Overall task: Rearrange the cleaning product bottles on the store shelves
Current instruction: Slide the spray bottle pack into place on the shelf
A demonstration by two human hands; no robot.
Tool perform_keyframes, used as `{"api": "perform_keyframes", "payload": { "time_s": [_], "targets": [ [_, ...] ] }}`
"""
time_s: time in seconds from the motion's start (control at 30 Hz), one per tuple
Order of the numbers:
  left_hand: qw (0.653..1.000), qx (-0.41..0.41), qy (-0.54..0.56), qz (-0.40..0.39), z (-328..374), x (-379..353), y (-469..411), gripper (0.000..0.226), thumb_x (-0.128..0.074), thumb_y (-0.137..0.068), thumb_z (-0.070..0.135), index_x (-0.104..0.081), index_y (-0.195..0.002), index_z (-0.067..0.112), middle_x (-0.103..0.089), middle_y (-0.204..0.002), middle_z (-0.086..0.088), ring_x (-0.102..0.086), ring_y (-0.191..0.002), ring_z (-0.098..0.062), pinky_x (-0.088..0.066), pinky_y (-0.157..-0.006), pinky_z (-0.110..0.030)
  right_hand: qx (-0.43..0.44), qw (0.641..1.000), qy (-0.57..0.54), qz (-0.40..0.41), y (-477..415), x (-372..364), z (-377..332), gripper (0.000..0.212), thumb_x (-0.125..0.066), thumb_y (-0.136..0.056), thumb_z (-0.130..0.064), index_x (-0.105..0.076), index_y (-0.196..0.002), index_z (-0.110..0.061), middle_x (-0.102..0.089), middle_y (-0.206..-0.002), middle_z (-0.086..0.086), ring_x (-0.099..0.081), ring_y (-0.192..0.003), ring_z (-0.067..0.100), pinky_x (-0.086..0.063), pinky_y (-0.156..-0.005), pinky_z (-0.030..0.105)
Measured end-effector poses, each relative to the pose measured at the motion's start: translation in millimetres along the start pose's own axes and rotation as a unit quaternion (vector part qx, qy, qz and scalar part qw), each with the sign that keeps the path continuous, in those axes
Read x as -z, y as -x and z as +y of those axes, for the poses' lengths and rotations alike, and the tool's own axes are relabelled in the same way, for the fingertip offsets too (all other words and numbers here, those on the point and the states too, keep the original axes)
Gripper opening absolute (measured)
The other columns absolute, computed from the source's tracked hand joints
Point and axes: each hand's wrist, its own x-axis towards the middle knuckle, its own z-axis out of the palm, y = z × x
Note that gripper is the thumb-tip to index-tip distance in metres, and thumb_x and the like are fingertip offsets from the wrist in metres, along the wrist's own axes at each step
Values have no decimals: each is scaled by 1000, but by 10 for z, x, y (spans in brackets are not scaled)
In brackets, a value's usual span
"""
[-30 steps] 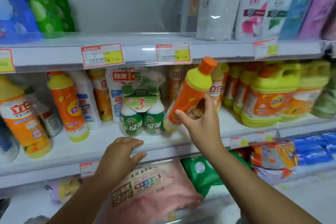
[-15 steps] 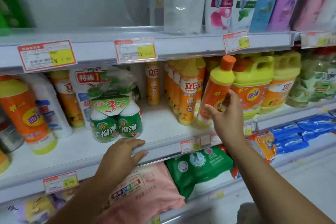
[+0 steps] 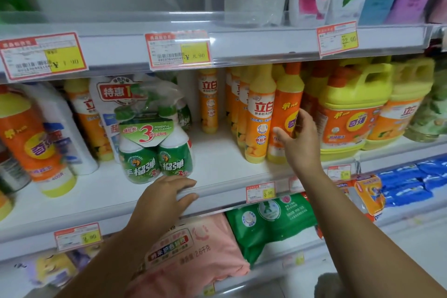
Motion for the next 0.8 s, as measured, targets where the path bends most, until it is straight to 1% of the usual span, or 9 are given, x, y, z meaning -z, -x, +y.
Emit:
{"api": "perform_keyframes", "payload": {
  "time_s": [0.1,0.17,0.27,0.4,0.53,0.6,0.67,0.8],
  "targets": [
    [1000,1,-5,0,1,-15,-19,33,-65,-82,42,-64,-114,34,-61,-121,16,-50,-113,-4,-36,-96,-23,-16,998,-20,-57,48,37,67,71,-76,-77,-16,-40,-138,-23,-57,-131,1,-56,-116,17,-48,-98,43],
    [1000,-1,-5,-1,6,-24,-20,33,-65,-82,42,-64,-114,34,-60,-121,17,-49,-113,-4,-36,-96,-23,-22,997,-11,-73,82,42,104,72,-76,-78,-15,-39,-140,-22,-59,-130,0,-58,-115,18,-48,-98,41],
    [1000,-2,1,-1,15,-30,-23,33,-65,-82,41,-64,-114,35,-60,-121,17,-49,-113,-3,-35,-96,-22,-23,998,12,-52,86,17,93,74,-78,-76,-21,-40,-139,-22,-61,-127,-1,-60,-113,18,-49,-96,41],
    [1000,-6,-7,-1,15,-30,-3,33,-64,-83,39,-63,-115,34,-59,-122,17,-48,-114,-3,-32,-93,-19,-23,999,36,-28,61,-42,96,77,-81,-71,-29,-40,-135,-23,-60,-127,-1,-59,-111,18,-50,-94,42],
    [1000,-3,-7,4,-2,-4,9,33,-65,-82,39,-64,-115,33,-60,-121,17,-48,-113,-2,-31,-92,-17,-40,996,1,-74,5,14,130,77,-79,-74,-26,-38,-138,-22,-58,-130,0,-58,-114,18,-49,-95,39],
    [1000,-2,-7,2,-4,4,7,33,-66,-82,39,-64,-115,34,-60,-121,17,-48,-112,-2,-32,-93,-18,-38,995,-3,-94,5,44,152,71,-77,-77,-25,-41,-138,-23,-60,-128,-1,-59,-112,17,-50,-96,41],
    [1000,-2,-6,1,8,7,5,33,-66,-82,38,-64,-115,34,-60,-121,17,-48,-113,-2,-32,-93,-18,-32,995,1,-92,13,43,166,68,-77,-77,-24,-43,-136,-23,-62,-126,-1,-60,-110,17,-50,-96,42],
    [1000,-5,-7,2,17,-5,13,32,-66,-82,37,-64,-114,33,-61,-120,17,-49,-112,-3,-32,-92,-18,-28,997,8,-75,11,6,157,69,-76,-78,-22,-41,-138,-24,-61,-128,-1,-58,-112,16,-47,-95,35]
  ]
}}
